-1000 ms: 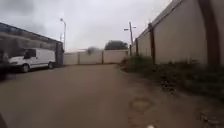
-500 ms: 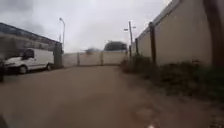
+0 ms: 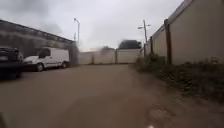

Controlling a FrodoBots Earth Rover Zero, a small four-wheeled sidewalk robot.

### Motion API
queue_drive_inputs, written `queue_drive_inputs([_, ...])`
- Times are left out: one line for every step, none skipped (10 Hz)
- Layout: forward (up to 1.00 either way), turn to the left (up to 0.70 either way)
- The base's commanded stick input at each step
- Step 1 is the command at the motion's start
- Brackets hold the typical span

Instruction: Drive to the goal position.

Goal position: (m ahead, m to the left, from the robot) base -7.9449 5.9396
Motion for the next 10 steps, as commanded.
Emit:
queue_drive_inputs([0.00, 0.45])
queue_drive_inputs([0.00, 0.45])
queue_drive_inputs([0.00, 0.45])
queue_drive_inputs([0.00, 0.45])
queue_drive_inputs([0.00, 0.45])
queue_drive_inputs([0.00, 0.45])
queue_drive_inputs([0.00, 0.45])
queue_drive_inputs([0.00, 0.45])
queue_drive_inputs([0.00, 0.45])
queue_drive_inputs([0.00, 0.45])
